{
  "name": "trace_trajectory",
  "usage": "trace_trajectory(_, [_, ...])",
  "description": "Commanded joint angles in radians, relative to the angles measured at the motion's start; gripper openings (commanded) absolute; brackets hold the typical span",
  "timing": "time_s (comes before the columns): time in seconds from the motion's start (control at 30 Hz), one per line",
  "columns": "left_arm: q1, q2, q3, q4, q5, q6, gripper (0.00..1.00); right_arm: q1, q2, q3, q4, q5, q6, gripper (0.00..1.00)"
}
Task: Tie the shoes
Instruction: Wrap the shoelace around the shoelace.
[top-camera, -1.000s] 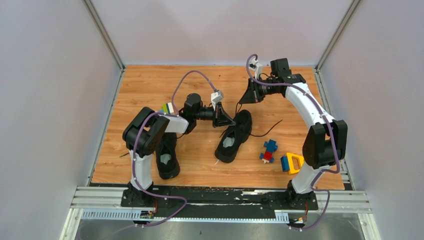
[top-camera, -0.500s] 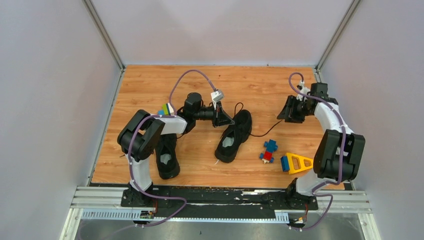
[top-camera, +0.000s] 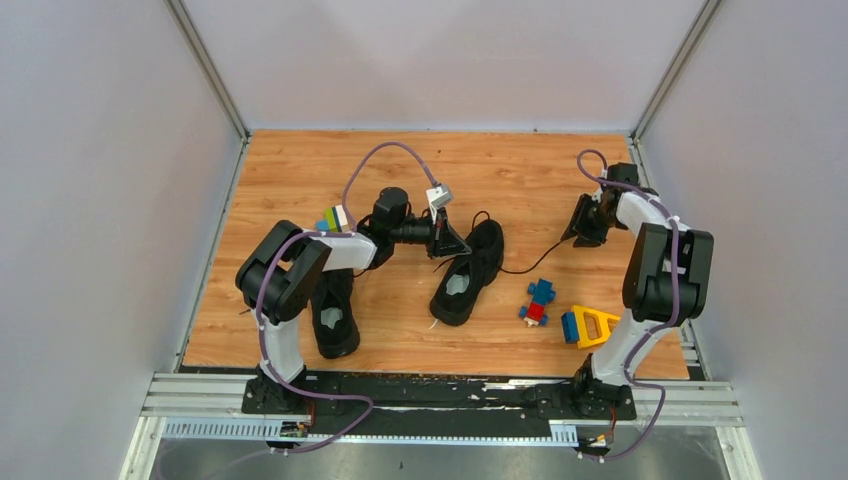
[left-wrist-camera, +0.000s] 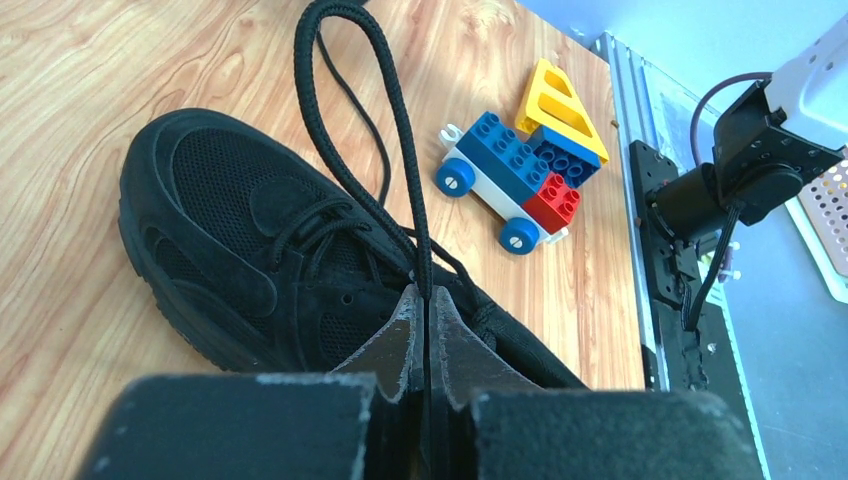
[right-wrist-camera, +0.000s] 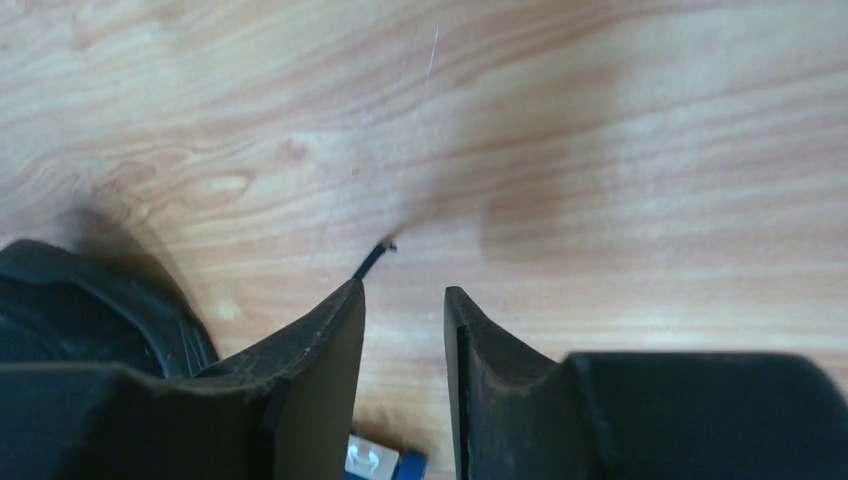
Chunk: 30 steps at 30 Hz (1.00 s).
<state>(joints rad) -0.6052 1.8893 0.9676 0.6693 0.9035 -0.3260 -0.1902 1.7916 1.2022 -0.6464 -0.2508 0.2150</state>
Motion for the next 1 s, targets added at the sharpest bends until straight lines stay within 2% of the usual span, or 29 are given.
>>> trace_trajectory(0.0, [-0.01,-0.008,0.029,0.016,0.01,0.027,0.0,0.01,0.058,0.085,0.052,0.002,0.032,0.33])
trace_trajectory(0.2, [-0.011,0.0,0.037,0.015,0.017,0.021,0.0,0.042,0.102,0.122,0.045,0.012,0.029,0.33])
trace_trajectory(0.47, [-0.01,0.003,0.042,0.016,0.021,0.021,0.0,0.061,0.086,0.088,0.018,0.083,0.069,0.35])
trace_trajectory(0.67, [-0.01,0.004,0.043,0.018,0.021,0.021,0.0,0.06,0.092,0.083,0.02,0.111,0.074,0.33])
trace_trajectory(0.83, [-0.01,0.004,0.044,0.015,0.023,0.023,0.0,0.061,0.114,0.099,0.024,0.105,0.073,0.22])
trace_trajectory(0.97, [-0.01,0.006,0.046,0.013,0.021,0.027,0.0,0.061,0.11,0.099,0.018,0.092,0.074,0.06])
